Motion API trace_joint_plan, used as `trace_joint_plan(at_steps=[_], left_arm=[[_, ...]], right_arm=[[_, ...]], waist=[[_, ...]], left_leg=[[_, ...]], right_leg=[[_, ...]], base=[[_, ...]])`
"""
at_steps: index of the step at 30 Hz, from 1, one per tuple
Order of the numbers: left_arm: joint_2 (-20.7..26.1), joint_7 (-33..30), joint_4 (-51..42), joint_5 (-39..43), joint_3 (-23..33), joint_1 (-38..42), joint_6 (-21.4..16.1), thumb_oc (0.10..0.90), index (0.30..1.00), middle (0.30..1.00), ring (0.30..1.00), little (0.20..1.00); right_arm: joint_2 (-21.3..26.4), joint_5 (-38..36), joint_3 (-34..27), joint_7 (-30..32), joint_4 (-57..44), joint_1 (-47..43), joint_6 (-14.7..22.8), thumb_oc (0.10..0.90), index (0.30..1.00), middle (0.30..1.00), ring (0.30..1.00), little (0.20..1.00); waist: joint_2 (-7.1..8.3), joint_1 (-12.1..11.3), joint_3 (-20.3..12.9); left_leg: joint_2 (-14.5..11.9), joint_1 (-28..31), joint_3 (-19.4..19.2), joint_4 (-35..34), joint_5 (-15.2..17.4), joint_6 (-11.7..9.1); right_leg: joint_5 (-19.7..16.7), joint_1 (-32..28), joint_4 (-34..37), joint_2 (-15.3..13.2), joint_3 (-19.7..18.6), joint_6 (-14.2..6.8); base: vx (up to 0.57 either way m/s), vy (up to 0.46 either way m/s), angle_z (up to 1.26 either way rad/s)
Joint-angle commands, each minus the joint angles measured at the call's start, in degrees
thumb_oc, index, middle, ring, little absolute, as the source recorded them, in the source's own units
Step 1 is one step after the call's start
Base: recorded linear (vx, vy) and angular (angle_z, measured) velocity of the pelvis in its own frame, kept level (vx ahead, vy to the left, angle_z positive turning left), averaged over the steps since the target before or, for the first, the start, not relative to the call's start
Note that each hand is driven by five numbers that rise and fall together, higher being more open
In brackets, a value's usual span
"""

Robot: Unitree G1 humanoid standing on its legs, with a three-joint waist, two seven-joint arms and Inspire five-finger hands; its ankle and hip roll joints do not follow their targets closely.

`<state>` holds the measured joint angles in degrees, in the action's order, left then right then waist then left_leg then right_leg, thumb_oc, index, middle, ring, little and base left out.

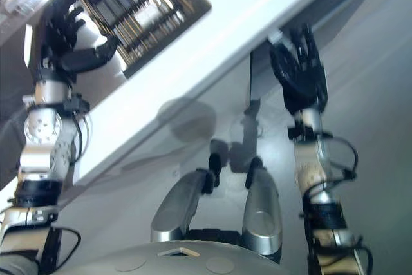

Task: Pick up plates and place into dishwasher.

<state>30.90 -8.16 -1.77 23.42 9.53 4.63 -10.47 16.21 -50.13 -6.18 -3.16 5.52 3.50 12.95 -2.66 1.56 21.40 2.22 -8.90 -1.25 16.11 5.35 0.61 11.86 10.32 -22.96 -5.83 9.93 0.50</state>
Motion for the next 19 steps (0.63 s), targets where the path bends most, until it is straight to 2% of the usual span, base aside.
trace_joint_plan(at_steps=[1, 5, 9, 12, 15, 17, 19], left_arm=[[-2.3, 0.8, -1.3, -3.8, 2.5, -7.7, -7.5, 0.800, 0.900, 0.900, 0.900, 0.900], [-3.5, 1.7, -0.9, -4.2, 3.2, -8.8, -7.0, 0.800, 0.900, 0.900, 0.900, 0.900], [-3.3, 1.1, -0.1, -3.8, 2.7, -7.3, -5.8, 0.800, 0.900, 0.900, 0.900, 0.900], [-3.0, 0.9, 0.1, -3.4, 2.3, -6.3, -4.8, 0.800, 0.900, 0.900, 0.900, 0.900], [-2.9, 0.6, 0.9, -2.5, 1.6, -5.2, -4.2, 0.800, 0.900, 0.900, 0.900, 0.900], [-2.8, 0.7, 1.3, -2.0, 1.3, -4.8, -4.1, 0.800, 0.900, 0.900, 0.900, 0.900], [-2.5, 0.6, 1.6, -1.4, 0.9, -3.8, -3.7, 0.800, 0.900, 0.900, 0.900, 0.900]], right_arm=[[-1.0, 5.2, -4.8, -1.8, 0.9, 2.0, 7.2, 0.800, 0.900, 0.900, 0.900, 0.900], [-1.8, 11.4, -4.3, 1.8, 8.7, 6.5, 6.8, 0.800, 0.900, 0.900, 0.900, 0.900], [-2.2, 15.0, -2.7, 6.4, 16.4, 7.1, 5.7, 0.800, 0.900, 0.900, 0.900, 0.900], [-2.0, 17.8, -1.7, 8.8, 20.6, 6.8, 6.4, 0.800, 0.900, 0.900, 0.900, 0.900], [-1.8, 20.8, -0.8, 10.9, 26.6, 5.9, 5.5, 0.800, 0.900, 0.900, 0.900, 0.900], [-1.6, 22.4, -0.5, 11.6, 29.3, 5.3, 4.2, 0.800, 0.900, 0.900, 0.900, 0.900], [-0.7, 25.8, 0.1, 11.2, 35.8, 3.9, 1.2, 0.800, 0.900, 0.900, 0.900, 0.900]], waist=[[1.87, 0.3, -5.0], [1.66, 0.8, -8.3], [0.99, 0.8, -10.3], [0.67, 0.7, -11.1], [0.33, 0.6, -12.0], [0.25, 0.5, -12.3], [0.16, 0.2, -13.0]], left_leg=[[2.9, 5.1, -2.5, -7.8, 0.5, 2.2], [2.6, 8.8, -2.6, -12.6, -1.0, 1.9], [2.6, 11.2, -2.1, -16.7, -2.3, 1.5], [2.7, 12.2, -1.8, -18.0, -2.7, 1.2], [2.8, 13.1, -1.7, -18.3, -2.4, 0.9], [2.8, 13.3, -1.7, -18.1, -2.1, 0.8], [2.9, 13.6, -1.6, -18.0, -1.8, 0.6]], right_leg=[[-6.4, -2.3, 9.9, 2.6, -2.2, -4.4], [-6.8, -6.3, 13.2, 3.7, -2.0, -4.5], [-6.7, -9.1, 15.4, 4.5, -1.9, -4.5], [-6.9, -10.5, 16.9, 4.7, -1.8, -4.5], [-7.1, -12.0, 18.4, 4.8, -1.7, -4.3], [-7.1, -12.4, 18.8, 4.8, -1.7, -4.3], [-7.2, -13.3, 19.7, 4.9, -1.7, -4.2]], base=[[0.09, -0.055, -0.02], [0.05, -0.052, -0.03], [-0.01, -0.056, 0.02], [-0.02, -0.016, 0.05], [-0.01, 0.008, 0.10], [-0.01, 0.015, 0.04], [-0.01, 0.021, 0.06]])
